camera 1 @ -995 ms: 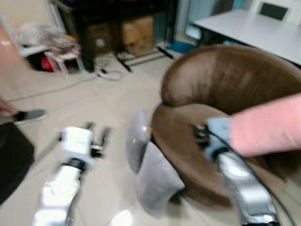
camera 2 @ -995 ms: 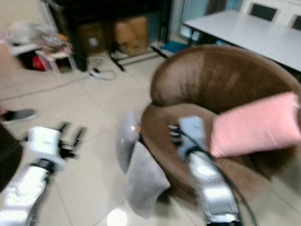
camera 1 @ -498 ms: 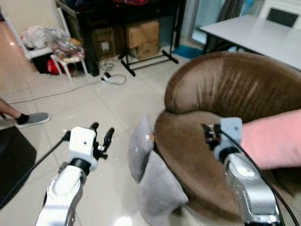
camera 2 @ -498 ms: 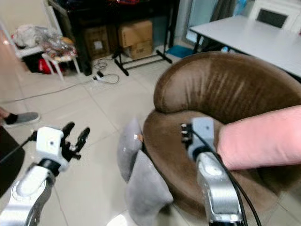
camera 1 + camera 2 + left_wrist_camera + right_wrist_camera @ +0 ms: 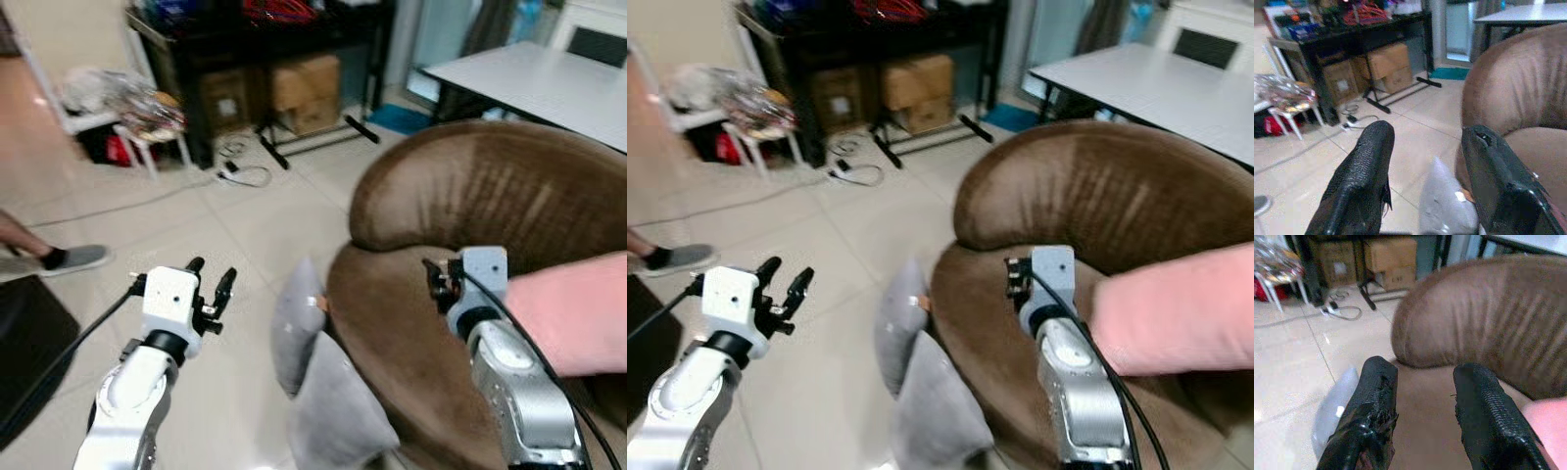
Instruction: Move the pillow to the sofa from floor
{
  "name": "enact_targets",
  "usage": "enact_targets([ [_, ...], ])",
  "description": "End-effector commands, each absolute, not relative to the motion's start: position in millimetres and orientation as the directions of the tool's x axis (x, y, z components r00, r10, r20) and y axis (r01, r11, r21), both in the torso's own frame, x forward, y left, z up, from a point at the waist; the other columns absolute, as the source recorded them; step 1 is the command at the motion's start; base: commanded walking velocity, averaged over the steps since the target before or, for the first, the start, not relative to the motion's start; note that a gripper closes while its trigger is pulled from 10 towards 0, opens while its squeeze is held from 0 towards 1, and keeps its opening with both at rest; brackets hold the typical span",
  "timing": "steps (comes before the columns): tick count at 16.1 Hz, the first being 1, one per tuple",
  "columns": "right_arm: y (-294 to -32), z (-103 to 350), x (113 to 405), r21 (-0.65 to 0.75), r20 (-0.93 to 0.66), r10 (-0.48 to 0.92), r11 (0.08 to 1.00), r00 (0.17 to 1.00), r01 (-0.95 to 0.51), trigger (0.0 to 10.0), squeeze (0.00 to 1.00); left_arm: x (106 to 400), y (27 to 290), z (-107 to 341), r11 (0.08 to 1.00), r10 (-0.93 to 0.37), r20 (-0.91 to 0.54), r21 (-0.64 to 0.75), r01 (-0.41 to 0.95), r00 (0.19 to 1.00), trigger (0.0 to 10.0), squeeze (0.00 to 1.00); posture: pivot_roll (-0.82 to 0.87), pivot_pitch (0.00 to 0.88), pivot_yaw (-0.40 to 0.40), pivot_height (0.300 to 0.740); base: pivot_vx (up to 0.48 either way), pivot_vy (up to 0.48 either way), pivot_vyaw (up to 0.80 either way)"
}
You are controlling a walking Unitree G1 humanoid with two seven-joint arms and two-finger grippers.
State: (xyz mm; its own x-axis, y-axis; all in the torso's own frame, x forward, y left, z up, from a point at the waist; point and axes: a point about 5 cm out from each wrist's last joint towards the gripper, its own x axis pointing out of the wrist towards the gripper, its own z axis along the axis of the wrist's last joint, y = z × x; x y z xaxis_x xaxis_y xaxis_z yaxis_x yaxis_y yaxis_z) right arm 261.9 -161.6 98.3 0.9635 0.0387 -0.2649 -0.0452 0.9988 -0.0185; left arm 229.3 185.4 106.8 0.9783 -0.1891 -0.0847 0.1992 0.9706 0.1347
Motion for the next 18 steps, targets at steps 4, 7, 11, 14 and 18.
enact_targets([
  [4,-152.6,101.6,263.2,0.015,-0.252,0.089,0.996,0.963,-0.088,10.0,0.00,229.6,188.6,107.8,0.976,-0.154,-0.081,0.145,0.164,0.985,10.0,0.00,-0.01,0.000,-0.015,0.730,0.000,0.000,0.00],
  [7,-152.9,103.6,263.0,0.036,-0.218,0.092,0.996,0.971,-0.086,10.0,0.00,230.0,188.8,108.9,0.975,-0.141,-0.064,0.165,0.150,0.988,10.0,0.00,-0.01,0.000,-0.017,0.710,0.000,0.000,0.00],
  [11,-153.6,103.6,262.4,0.034,-0.211,0.100,0.995,0.972,-0.095,10.0,0.00,230.0,188.4,109.0,0.975,-0.137,-0.054,0.169,0.144,0.989,10.0,0.00,-0.01,0.000,-0.019,0.680,0.000,0.000,0.00],
  [14,-152.2,103.6,262.4,0.027,-0.208,0.112,0.994,0.972,-0.109,10.0,0.00,229.6,187.9,108.3,0.976,-0.135,-0.050,0.166,0.141,0.990,10.0,0.00,-0.01,0.000,-0.021,0.660,0.000,0.000,0.00],
  [18,-150.7,103.4,263.0,0.023,-0.207,0.120,0.993,0.971,-0.118,10.0,0.00,229.2,187.7,107.6,0.978,-0.128,-0.048,0.160,0.135,0.991,10.0,0.00,-0.01,0.000,-0.026,0.625,0.000,0.000,0.00],
])
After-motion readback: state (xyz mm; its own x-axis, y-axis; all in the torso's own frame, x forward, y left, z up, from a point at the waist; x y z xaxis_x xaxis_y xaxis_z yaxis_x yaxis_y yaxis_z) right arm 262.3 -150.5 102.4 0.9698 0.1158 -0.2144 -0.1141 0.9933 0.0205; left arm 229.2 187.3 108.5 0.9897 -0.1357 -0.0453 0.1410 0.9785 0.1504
